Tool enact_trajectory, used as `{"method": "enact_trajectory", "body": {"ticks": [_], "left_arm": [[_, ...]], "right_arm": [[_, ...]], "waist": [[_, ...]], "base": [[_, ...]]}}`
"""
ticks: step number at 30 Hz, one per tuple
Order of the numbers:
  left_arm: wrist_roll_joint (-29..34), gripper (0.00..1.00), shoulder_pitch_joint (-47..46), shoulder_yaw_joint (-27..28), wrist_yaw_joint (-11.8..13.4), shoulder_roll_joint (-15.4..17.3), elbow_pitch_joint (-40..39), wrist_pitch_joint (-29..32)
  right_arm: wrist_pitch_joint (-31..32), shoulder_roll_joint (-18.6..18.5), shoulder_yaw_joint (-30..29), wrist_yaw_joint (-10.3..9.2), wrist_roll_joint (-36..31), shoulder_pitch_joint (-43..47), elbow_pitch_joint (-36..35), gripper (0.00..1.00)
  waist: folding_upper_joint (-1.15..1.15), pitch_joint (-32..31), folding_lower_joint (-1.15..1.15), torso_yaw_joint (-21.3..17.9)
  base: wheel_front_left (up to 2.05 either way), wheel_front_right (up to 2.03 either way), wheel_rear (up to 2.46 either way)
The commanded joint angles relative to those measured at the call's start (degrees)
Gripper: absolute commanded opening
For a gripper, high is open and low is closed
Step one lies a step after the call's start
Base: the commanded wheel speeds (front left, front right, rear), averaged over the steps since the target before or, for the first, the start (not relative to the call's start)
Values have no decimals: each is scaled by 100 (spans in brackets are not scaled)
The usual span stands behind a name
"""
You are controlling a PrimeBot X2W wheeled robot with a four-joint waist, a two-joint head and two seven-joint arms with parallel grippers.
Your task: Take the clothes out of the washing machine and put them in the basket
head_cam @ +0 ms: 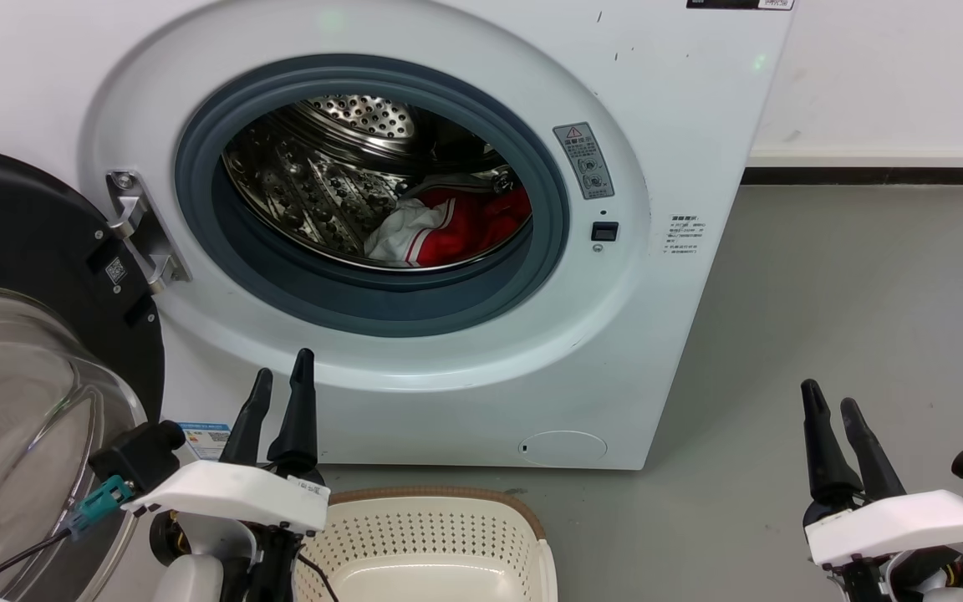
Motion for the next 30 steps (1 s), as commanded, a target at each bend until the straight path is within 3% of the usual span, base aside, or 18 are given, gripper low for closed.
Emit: {"method": "enact_trajectory", "body": {"ticks": [1, 30], "left_arm": [[190, 100, -161, -10, -2, 32, -46, -57], [2129, 100, -317, -104, 95, 35, 210, -488]], "right_arm": [[-34, -21, 1, 1, -187, -40, -51, 100], [-134, -21, 13, 1, -2209, 82, -181, 100]], "waist": [[0, -1, 0, 2], [0, 3, 0, 18]], "base": [[0, 0, 0], [0, 0, 0]]}}
